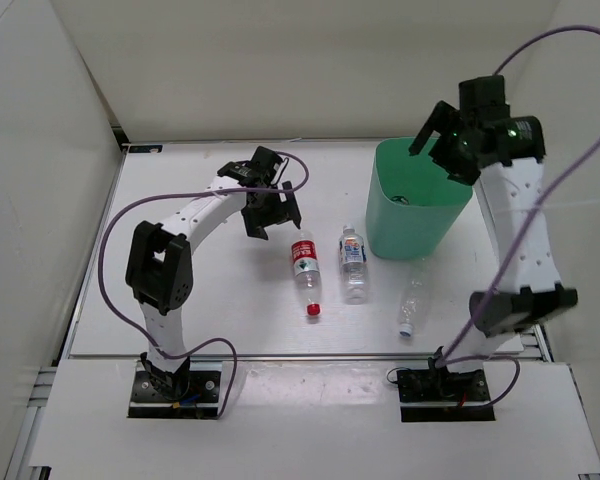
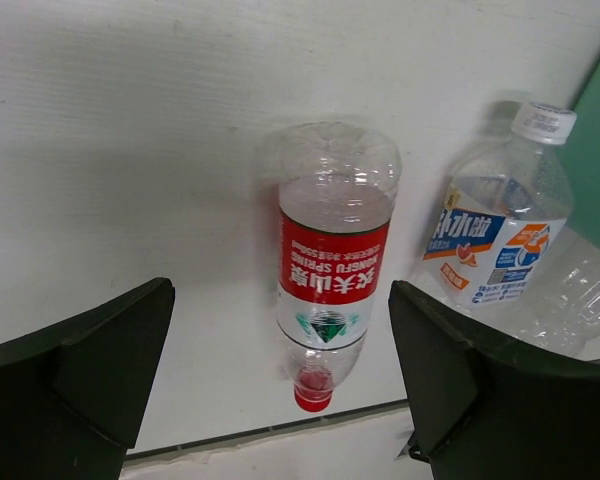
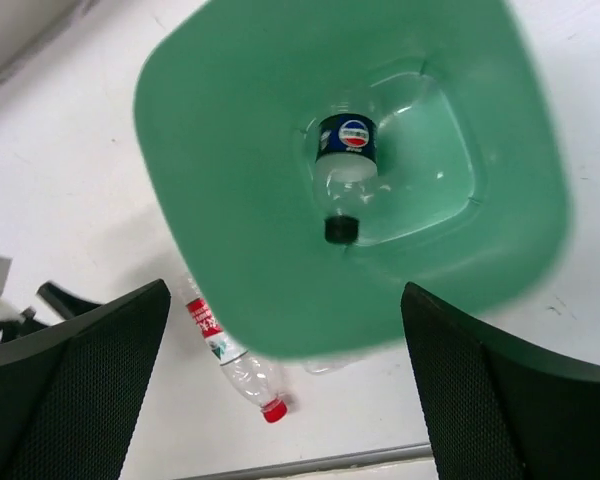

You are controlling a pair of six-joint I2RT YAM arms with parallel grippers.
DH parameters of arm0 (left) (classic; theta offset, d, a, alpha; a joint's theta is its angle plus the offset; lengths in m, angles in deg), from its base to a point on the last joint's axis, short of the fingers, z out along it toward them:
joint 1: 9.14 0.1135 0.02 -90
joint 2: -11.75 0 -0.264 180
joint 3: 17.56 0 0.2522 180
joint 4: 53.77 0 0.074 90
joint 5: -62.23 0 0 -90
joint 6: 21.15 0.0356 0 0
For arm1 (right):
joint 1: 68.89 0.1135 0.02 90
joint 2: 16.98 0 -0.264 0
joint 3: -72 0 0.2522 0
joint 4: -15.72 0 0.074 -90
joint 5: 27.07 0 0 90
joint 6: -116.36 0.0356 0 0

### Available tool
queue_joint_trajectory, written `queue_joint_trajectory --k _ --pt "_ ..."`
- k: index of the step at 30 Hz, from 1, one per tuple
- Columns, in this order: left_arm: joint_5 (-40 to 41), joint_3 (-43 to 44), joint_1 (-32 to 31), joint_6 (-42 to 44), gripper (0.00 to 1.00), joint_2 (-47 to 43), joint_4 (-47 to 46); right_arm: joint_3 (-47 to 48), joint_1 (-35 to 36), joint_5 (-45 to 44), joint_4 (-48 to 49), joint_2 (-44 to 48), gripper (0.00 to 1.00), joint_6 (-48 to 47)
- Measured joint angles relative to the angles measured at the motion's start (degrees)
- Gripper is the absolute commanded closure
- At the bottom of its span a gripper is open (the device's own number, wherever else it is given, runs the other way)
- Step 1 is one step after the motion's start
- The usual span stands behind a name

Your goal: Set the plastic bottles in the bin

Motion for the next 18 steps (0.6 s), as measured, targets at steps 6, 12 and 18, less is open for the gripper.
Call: queue_joint_trajectory --k 6,12,18 --pt "-3.5 0.1 -0.4 0.6 0.00 1.7 -3.1 -4.2 -0.4 -1.3 -0.7 14.7 0.00 0.0" --pt "-6.1 1.5 -1.8 2.1 0.00 7.0 -4.8 -5.9 -0.4 -1.2 -3.0 19.0 0.00 0.0" --pt "-8.5 1.5 -2.7 2.5 0.03 10.4 -5.5 -8.5 -0.6 -1.2 -3.8 16.6 0.00 -0.2"
